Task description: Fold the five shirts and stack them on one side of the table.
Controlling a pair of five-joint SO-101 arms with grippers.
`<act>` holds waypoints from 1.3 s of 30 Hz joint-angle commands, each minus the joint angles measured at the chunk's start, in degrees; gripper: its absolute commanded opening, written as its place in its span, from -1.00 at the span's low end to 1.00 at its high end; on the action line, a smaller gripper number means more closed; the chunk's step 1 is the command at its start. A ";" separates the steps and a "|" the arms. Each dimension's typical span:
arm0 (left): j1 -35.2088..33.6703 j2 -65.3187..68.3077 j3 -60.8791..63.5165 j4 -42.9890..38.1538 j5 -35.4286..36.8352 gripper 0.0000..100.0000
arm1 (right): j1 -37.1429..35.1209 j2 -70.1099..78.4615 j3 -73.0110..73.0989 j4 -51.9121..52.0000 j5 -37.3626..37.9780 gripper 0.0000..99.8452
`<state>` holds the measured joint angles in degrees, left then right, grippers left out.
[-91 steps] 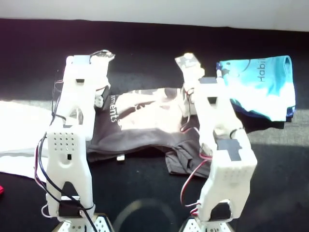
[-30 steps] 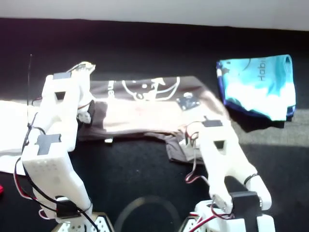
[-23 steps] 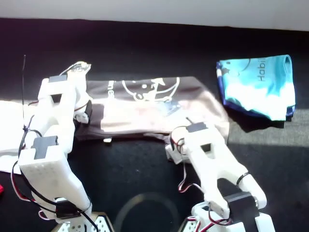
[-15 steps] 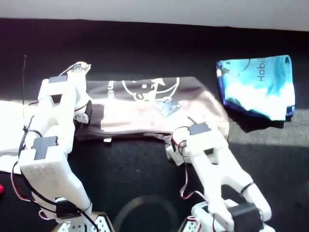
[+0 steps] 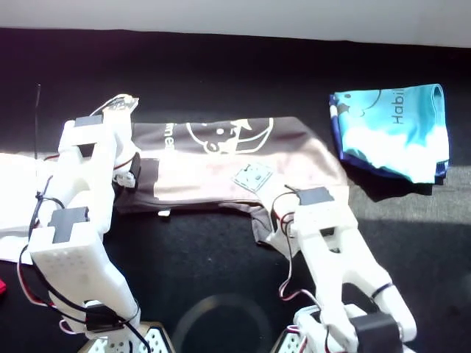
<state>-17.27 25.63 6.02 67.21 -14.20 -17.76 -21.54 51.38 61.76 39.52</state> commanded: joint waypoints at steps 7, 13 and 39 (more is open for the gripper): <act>-2.95 -0.22 0.04 -2.20 0.00 -0.98 | 0.84 12.00 0.04 -5.76 0.79 -0.49; -2.95 -0.22 0.04 -2.11 0.00 -0.98 | 6.37 18.15 -4.26 -12.70 0.53 -0.93; -2.95 -0.22 0.04 -2.11 0.00 -0.98 | 7.60 44.35 -65.45 -1.36 -0.70 -0.58</act>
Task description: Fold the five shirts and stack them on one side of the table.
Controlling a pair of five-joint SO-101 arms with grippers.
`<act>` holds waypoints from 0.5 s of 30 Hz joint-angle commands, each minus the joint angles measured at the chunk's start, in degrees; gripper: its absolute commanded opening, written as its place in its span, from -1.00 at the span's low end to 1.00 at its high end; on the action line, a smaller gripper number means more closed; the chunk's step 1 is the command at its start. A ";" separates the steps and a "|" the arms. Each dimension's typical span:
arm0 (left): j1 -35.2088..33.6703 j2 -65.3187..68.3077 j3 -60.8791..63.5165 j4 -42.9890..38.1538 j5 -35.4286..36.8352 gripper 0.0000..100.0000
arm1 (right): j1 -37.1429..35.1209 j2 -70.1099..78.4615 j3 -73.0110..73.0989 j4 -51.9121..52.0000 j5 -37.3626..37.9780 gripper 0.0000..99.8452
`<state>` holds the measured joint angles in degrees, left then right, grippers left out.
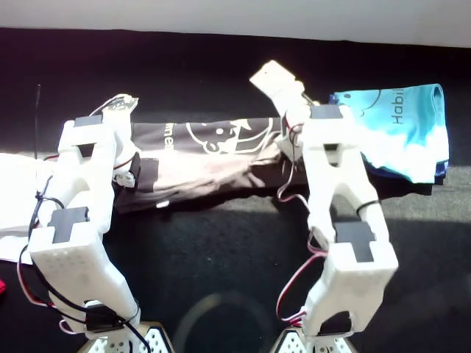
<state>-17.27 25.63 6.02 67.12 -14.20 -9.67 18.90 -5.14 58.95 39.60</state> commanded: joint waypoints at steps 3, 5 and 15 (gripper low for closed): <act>-2.95 -0.22 0.04 -2.02 0.00 -0.98 | 0.84 9.19 -17.10 1.54 -6.59 -0.56; -2.95 -0.22 0.04 -2.02 0.00 -0.98 | 1.80 11.56 -22.20 1.71 -11.16 -0.56; -2.95 -3.38 -9.54 4.75 0.44 -0.98 | 3.30 12.44 -43.56 21.76 -19.52 -0.56</act>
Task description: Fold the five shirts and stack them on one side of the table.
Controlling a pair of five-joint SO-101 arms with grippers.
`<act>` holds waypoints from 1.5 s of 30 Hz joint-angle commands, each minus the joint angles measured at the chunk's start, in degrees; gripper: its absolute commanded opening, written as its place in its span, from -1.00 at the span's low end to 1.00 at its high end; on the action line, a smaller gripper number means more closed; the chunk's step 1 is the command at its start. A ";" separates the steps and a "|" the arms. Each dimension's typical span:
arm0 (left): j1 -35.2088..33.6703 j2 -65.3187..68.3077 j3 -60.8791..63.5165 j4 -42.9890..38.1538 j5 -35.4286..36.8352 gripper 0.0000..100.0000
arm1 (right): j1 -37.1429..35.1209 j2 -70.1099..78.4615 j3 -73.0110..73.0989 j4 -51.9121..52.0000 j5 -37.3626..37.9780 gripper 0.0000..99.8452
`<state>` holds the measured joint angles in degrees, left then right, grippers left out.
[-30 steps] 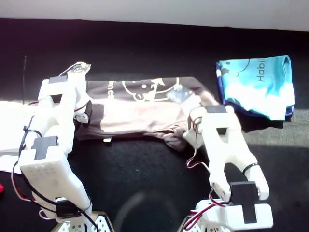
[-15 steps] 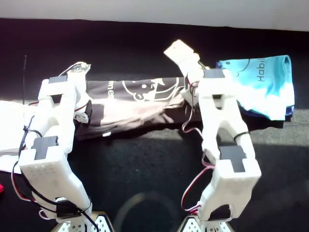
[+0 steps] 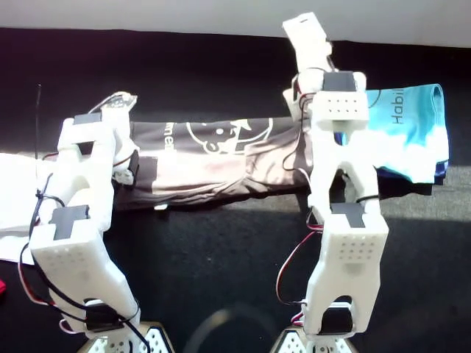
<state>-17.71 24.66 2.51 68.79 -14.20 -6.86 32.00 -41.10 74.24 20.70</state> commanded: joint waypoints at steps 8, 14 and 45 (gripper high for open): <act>-3.65 4.53 -26.86 12.92 4.13 -0.52 | 0.22 -0.48 -15.43 20.79 -0.53 -0.56; -3.47 19.38 -41.63 18.29 6.24 -0.56 | 0.22 -0.66 -15.69 25.98 -0.79 -0.56; -1.10 38.64 -72.92 31.82 7.30 -0.98 | 7.25 -24.04 2.15 26.68 -0.70 -0.69</act>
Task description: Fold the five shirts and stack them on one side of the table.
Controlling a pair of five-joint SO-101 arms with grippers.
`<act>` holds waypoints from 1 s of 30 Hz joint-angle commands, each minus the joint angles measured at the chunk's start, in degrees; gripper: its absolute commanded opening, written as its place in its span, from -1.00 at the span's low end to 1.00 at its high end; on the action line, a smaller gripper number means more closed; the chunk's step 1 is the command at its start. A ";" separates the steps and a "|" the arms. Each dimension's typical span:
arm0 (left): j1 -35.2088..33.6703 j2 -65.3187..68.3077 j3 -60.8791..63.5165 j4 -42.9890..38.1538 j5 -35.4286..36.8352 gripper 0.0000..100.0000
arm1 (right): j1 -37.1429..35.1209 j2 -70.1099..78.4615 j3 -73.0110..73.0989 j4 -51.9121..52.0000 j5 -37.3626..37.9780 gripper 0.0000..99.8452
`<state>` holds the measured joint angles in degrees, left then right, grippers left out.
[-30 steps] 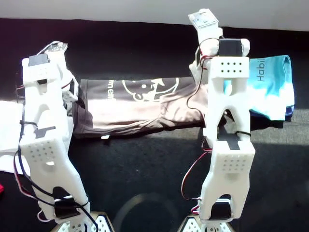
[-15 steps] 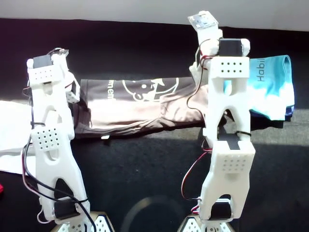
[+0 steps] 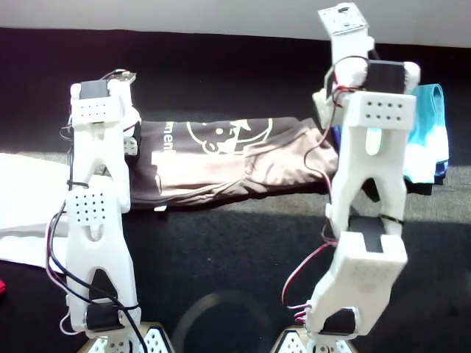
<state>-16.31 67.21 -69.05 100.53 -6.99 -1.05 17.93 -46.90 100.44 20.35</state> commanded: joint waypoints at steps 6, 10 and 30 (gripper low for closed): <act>1.63 -16.75 2.33 0.53 -0.09 -0.98 | 3.21 -27.38 40.84 -12.35 -0.09 -0.69; 10.33 -27.91 6.73 0.44 0.09 -0.98 | 6.29 -38.64 67.12 -27.30 -0.09 -0.69; 48.66 -31.96 9.19 -17.58 2.55 -0.98 | 31.87 -81.89 142.20 -69.32 -0.18 -0.69</act>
<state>30.11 33.80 -59.21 87.69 -4.79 29.89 -59.52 92.88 32.13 20.18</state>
